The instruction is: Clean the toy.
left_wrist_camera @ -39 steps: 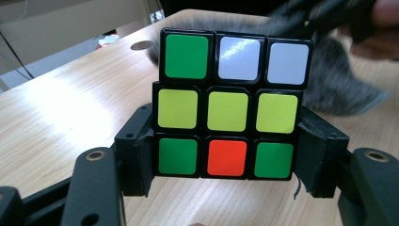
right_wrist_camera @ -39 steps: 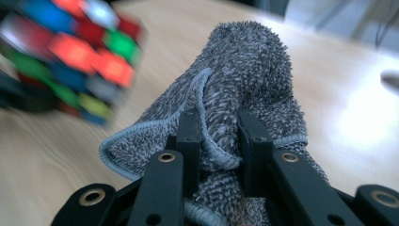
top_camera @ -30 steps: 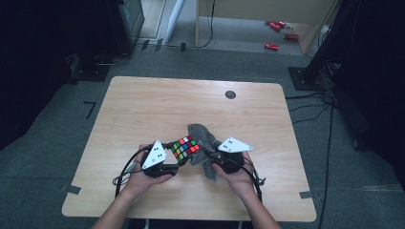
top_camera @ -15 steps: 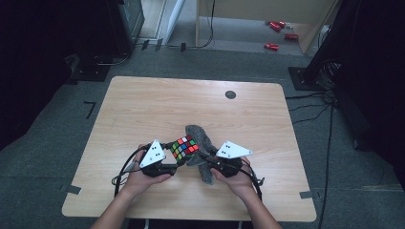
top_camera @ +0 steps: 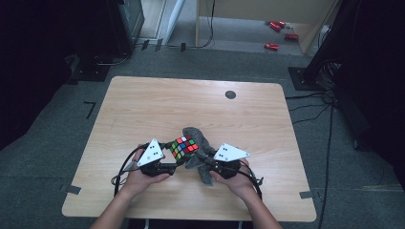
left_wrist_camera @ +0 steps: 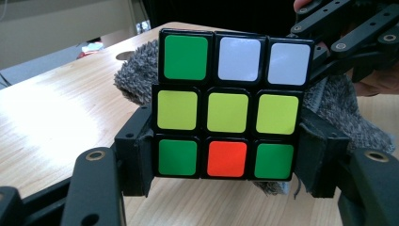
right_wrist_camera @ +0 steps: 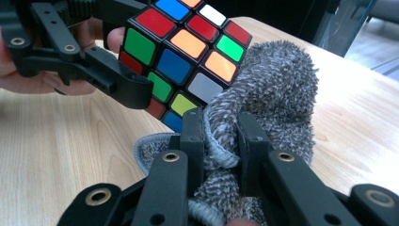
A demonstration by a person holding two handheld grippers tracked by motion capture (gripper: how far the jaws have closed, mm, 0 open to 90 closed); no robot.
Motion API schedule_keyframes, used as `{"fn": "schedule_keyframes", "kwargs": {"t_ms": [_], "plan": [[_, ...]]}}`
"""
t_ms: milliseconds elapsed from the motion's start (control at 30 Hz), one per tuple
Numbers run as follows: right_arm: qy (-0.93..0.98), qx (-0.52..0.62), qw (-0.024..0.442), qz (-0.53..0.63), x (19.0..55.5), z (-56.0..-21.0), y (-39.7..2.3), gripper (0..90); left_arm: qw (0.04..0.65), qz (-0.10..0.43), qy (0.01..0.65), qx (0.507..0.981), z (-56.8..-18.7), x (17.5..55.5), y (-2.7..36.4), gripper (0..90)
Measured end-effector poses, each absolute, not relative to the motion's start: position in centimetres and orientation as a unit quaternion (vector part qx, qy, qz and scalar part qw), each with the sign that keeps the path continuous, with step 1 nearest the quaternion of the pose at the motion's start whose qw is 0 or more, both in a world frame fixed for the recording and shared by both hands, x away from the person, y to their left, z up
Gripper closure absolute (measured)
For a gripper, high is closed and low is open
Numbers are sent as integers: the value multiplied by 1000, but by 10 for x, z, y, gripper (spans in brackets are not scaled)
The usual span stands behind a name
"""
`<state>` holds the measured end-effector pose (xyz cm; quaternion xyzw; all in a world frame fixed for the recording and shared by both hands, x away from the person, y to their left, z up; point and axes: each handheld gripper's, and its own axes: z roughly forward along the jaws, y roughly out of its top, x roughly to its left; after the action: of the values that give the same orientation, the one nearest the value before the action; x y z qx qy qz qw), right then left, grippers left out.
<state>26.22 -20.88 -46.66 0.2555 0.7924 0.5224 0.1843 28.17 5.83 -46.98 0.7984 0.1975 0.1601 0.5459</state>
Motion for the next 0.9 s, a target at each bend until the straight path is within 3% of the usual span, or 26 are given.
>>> {"fn": "schedule_keyframes", "kwargs": {"t_ms": [467, 667, 900], "plan": [[798, 220, 228, 512, 253, -464, -203, 785, 551, 154, 204, 795, -469, 283, 61, 347], [799, 223, 227, 509, 255, -463, -203, 775, 552, 157, 202, 794, -467, 283, 62, 347], [767, 259, 233, 539, 258, -448, -219, 768, 518, 186, 203, 810, -471, 283, 57, 347]]}}
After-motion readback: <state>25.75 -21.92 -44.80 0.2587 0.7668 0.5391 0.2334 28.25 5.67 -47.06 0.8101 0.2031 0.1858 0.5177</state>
